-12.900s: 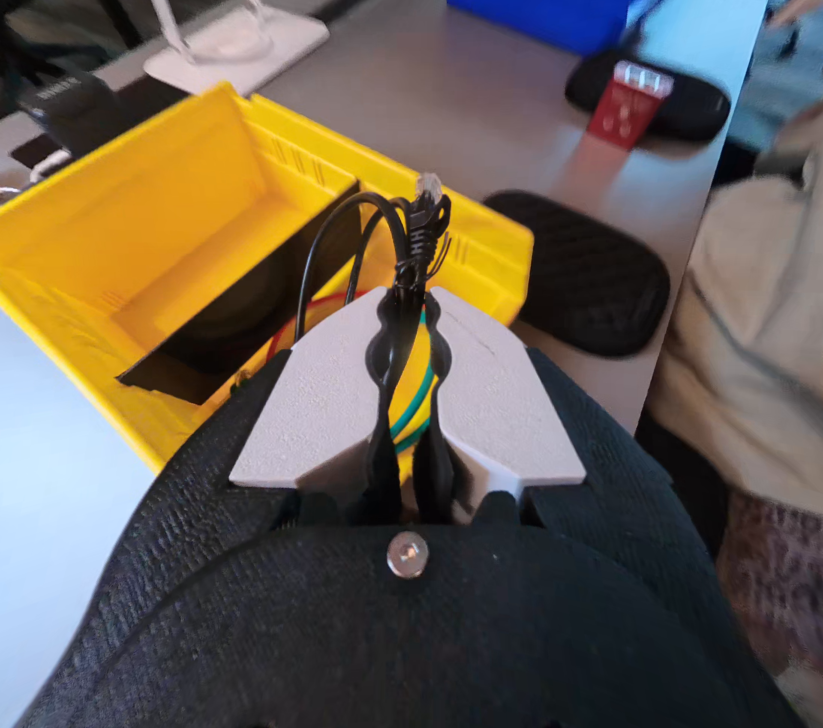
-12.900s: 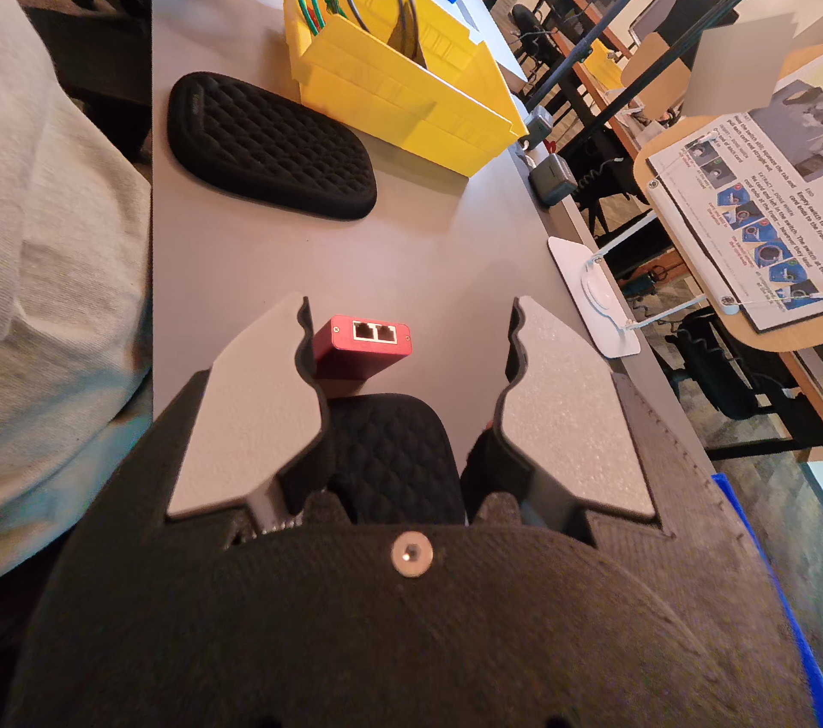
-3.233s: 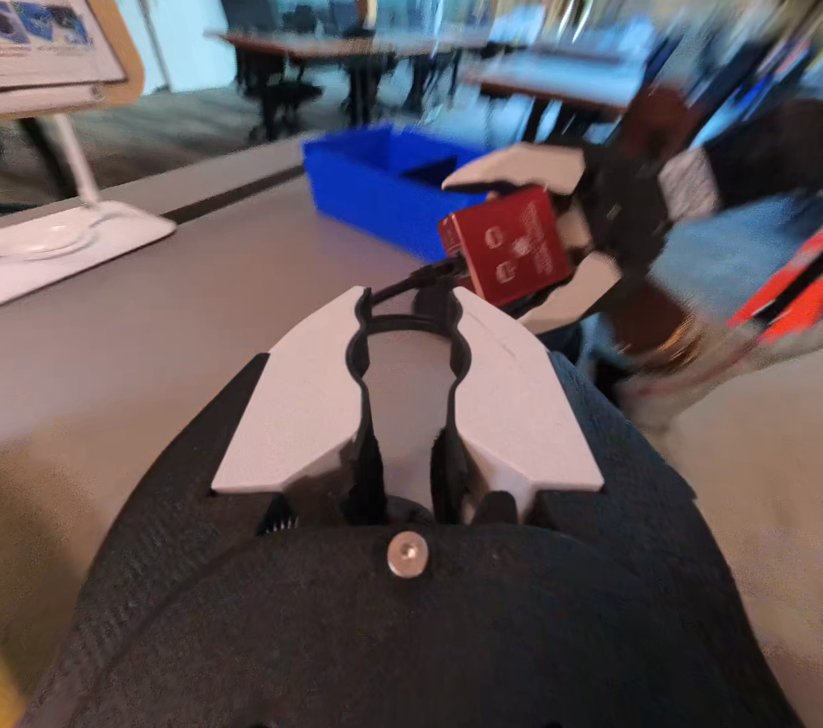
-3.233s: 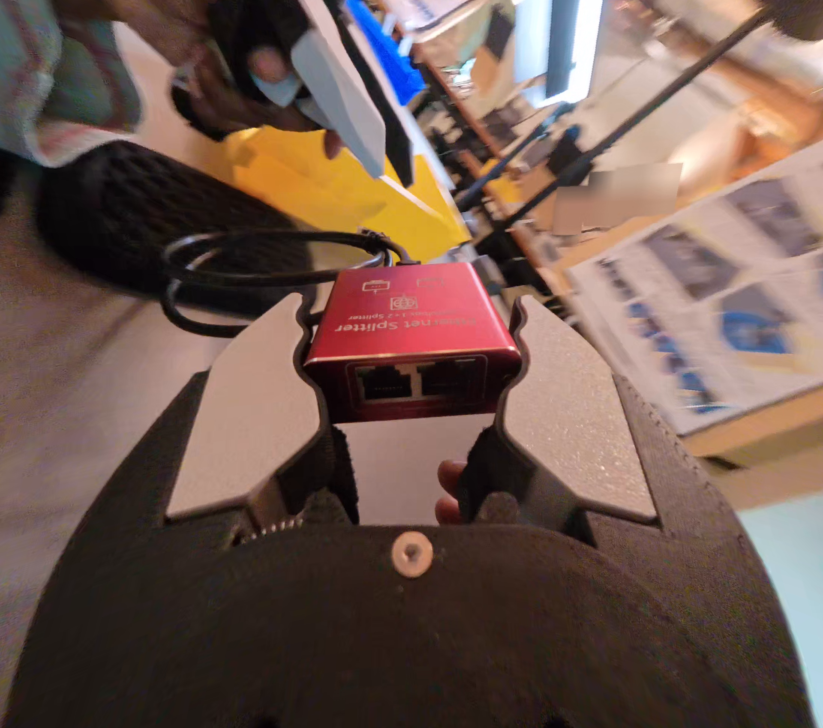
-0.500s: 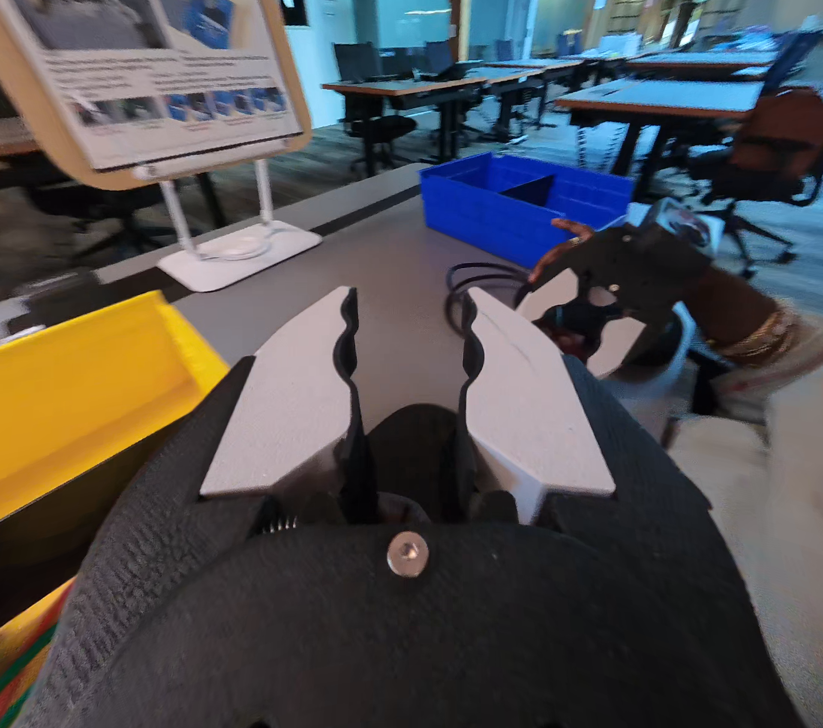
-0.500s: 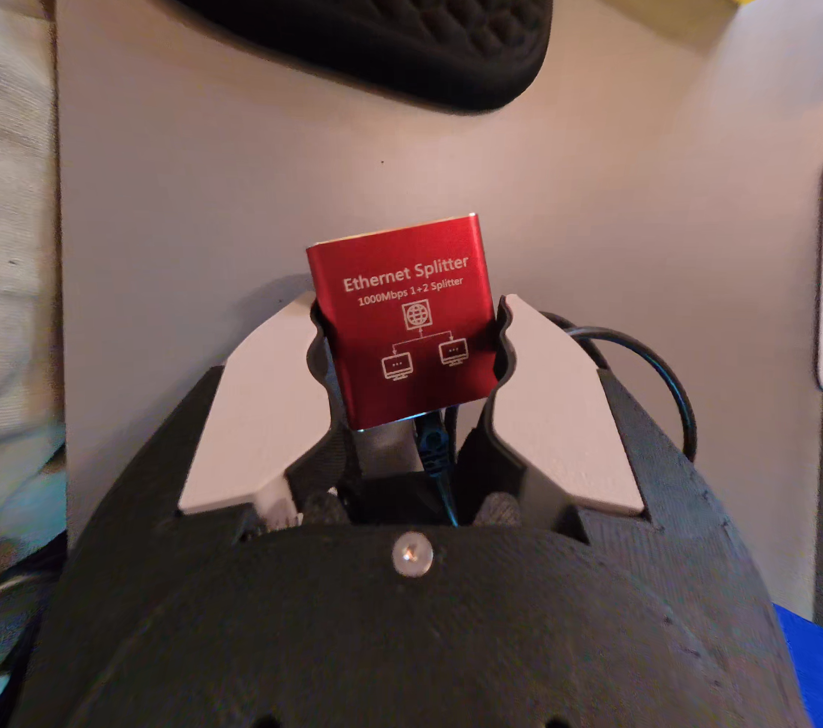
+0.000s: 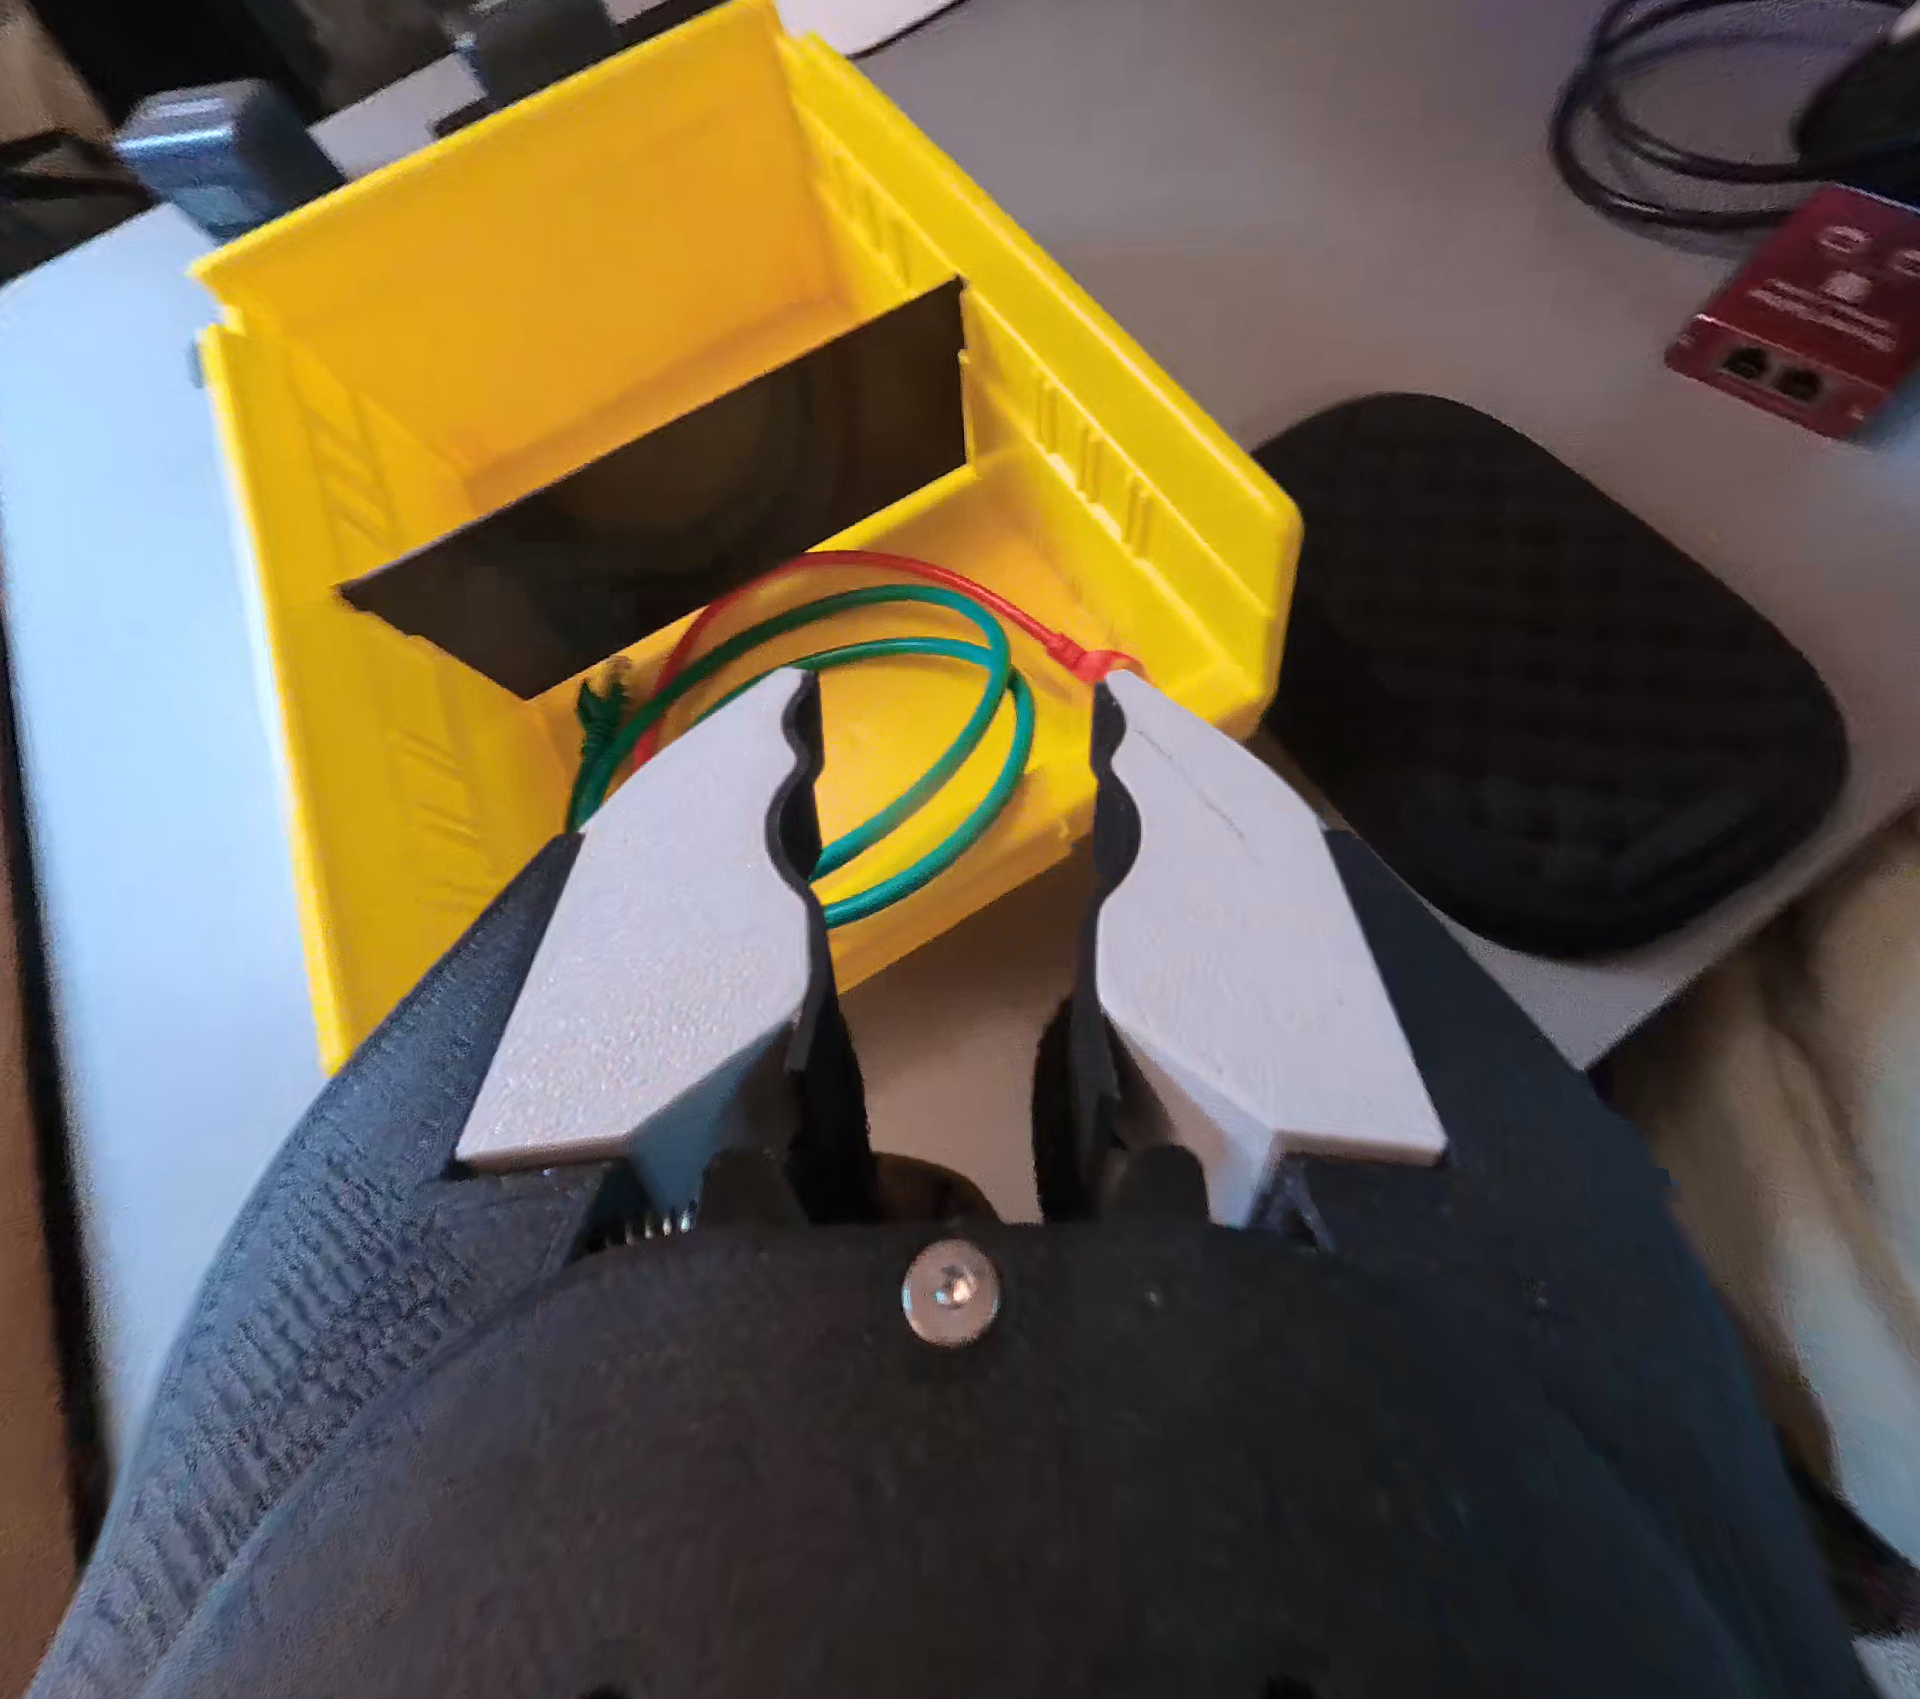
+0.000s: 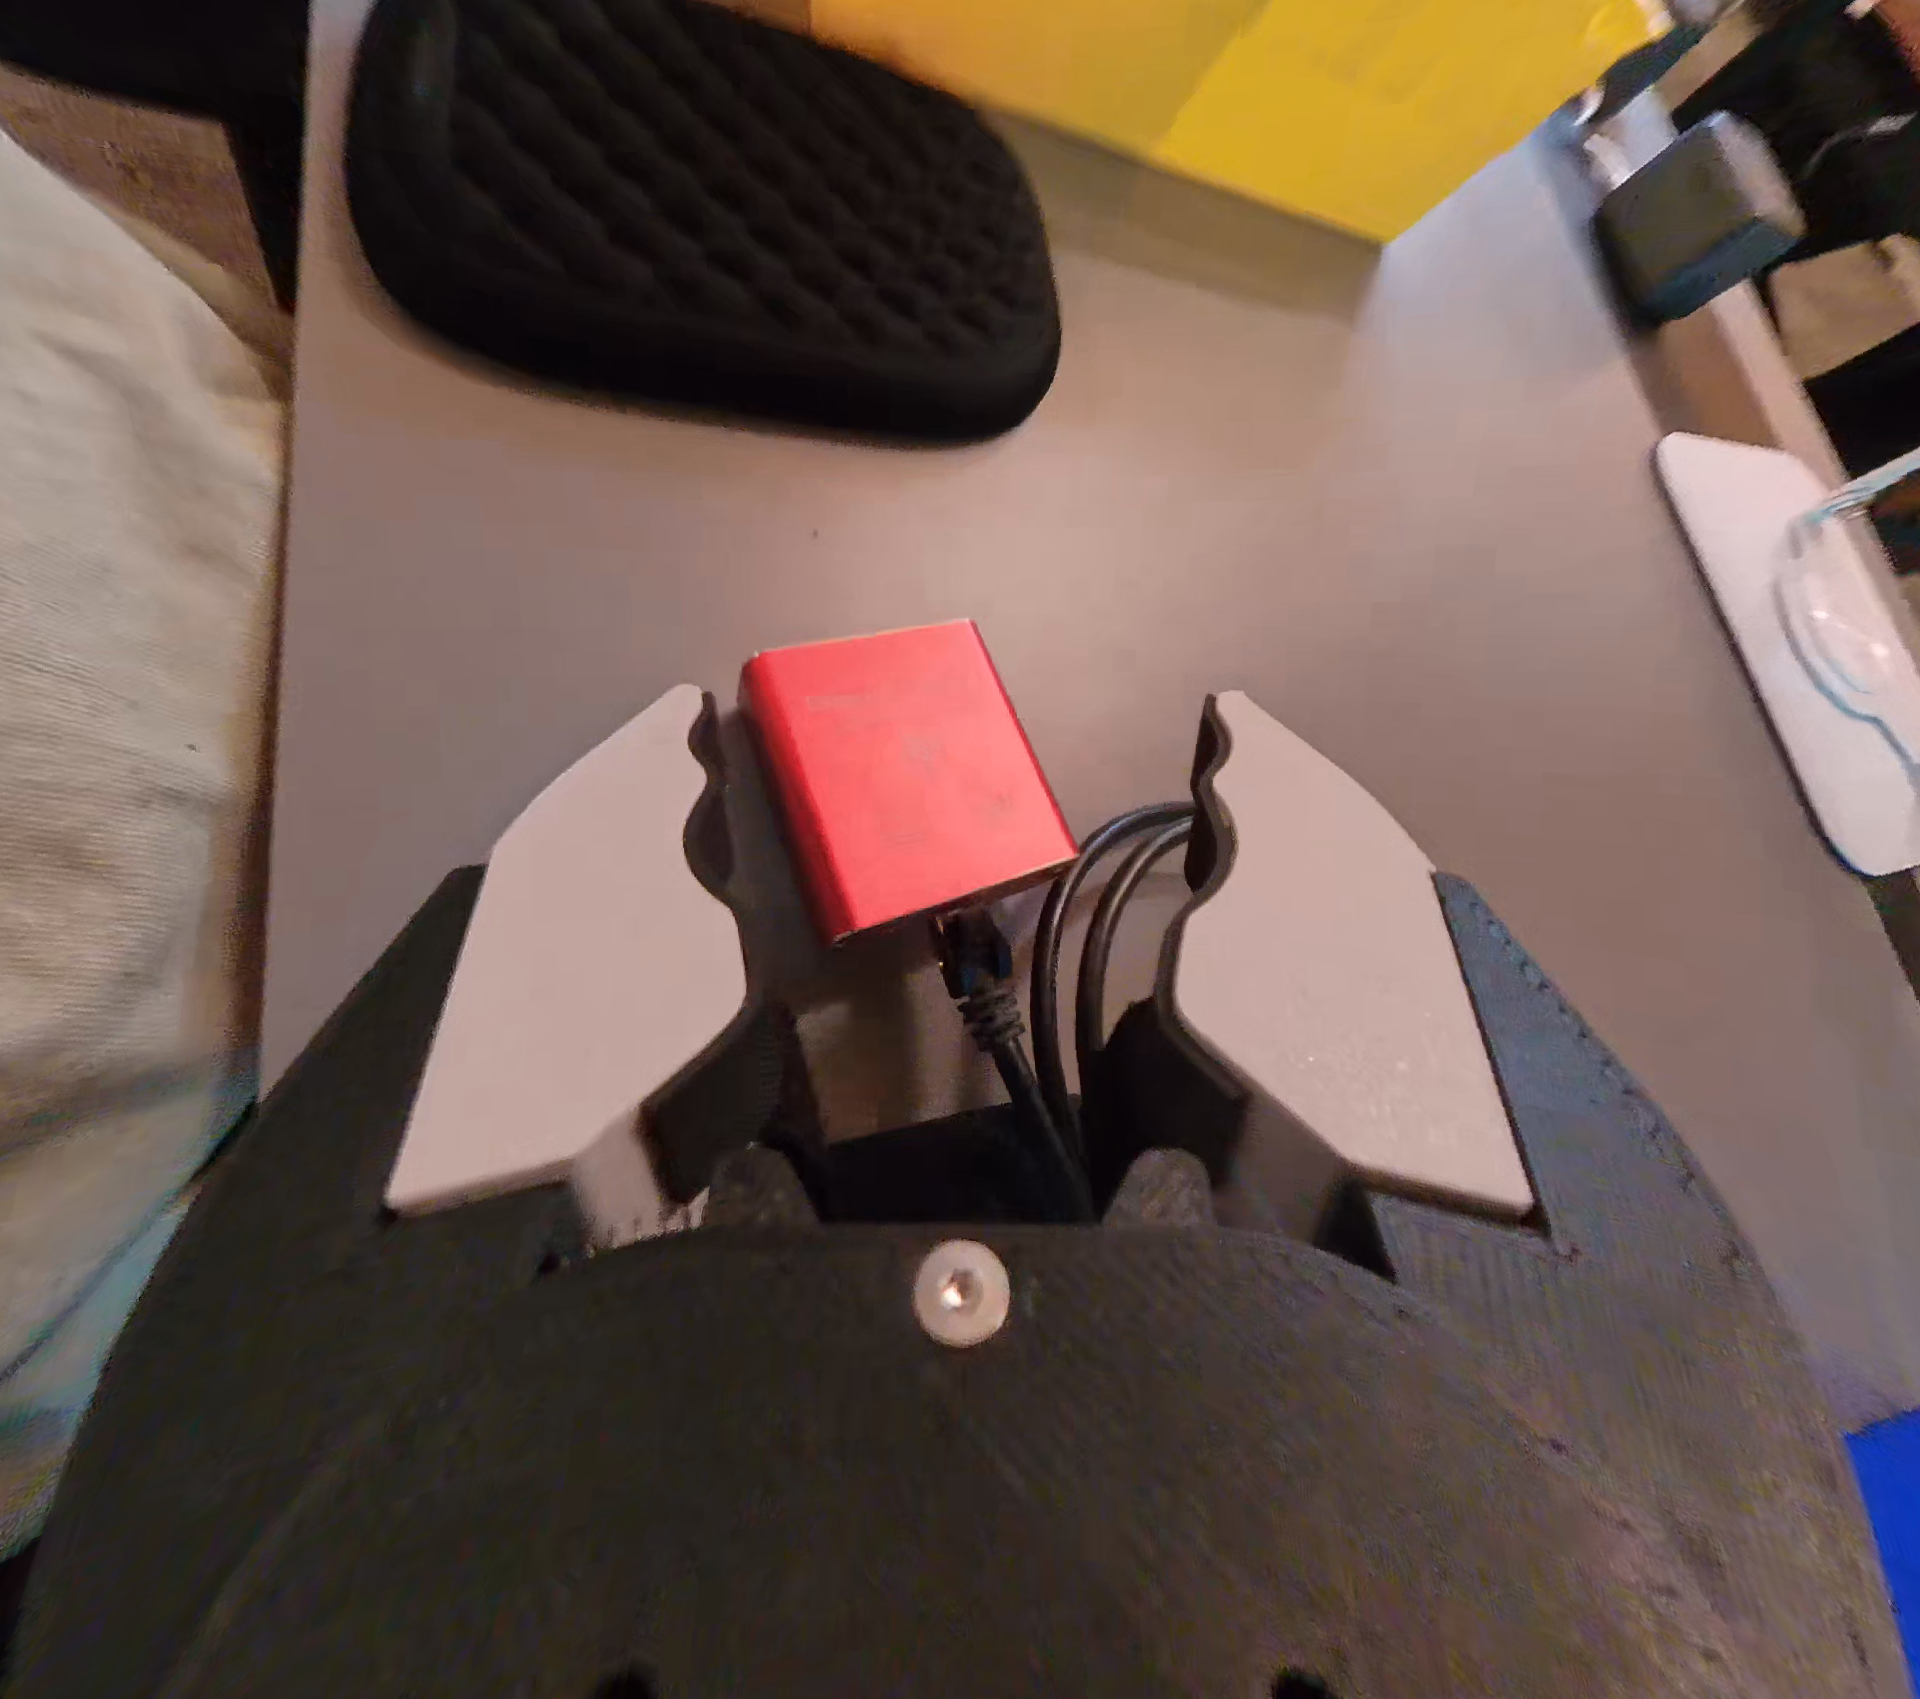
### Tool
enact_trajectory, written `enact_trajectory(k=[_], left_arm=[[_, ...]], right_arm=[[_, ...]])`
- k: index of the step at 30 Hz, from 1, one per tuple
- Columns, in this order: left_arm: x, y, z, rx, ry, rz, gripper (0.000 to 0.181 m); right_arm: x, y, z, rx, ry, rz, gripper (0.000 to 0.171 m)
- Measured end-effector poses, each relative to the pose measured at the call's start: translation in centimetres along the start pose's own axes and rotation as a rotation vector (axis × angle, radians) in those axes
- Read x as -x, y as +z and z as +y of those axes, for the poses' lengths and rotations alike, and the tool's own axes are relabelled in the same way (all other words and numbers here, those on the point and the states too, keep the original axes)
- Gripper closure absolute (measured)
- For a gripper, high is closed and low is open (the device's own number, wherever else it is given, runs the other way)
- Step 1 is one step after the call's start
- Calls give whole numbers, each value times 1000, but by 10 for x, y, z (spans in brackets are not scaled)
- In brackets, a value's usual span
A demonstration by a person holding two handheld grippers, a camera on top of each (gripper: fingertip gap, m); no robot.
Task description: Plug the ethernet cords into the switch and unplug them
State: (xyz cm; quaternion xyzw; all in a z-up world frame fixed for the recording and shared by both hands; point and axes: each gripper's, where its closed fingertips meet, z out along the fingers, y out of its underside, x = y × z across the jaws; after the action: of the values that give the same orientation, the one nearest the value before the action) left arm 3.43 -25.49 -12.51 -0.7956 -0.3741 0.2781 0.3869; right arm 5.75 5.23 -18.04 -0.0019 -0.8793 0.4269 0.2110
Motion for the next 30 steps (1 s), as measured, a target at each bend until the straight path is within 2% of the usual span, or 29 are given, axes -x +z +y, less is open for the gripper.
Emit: enact_trajectory(k=[4,7,11,14,20,25,28,30], left_arm=[[-5,9,14,-18,123,84,132],[-2,16,33,52,133,101,131],[-4,23,30,-11,163,126,131],[2,32,51,112,184,101,133],[-4,29,55,144,223,125,151],[3,23,37,67,266,49,169],[15,10,6,-87,243,-60,173],[24,-5,-25,-274,180,-133,175]], right_arm=[[-11,-21,-9,-80,-4,73,85],[-13,-30,-16,-114,-11,97,87],[-15,-30,-19,-113,-43,125,89],[-13,-28,-19,-103,-62,125,90],[-16,-27,-19,-92,-80,150,91],[-19,-29,-18,-86,-92,179,92],[-22,-31,-20,-100,-96,201,92],[-23,-32,-23,-120,-106,212,92]])
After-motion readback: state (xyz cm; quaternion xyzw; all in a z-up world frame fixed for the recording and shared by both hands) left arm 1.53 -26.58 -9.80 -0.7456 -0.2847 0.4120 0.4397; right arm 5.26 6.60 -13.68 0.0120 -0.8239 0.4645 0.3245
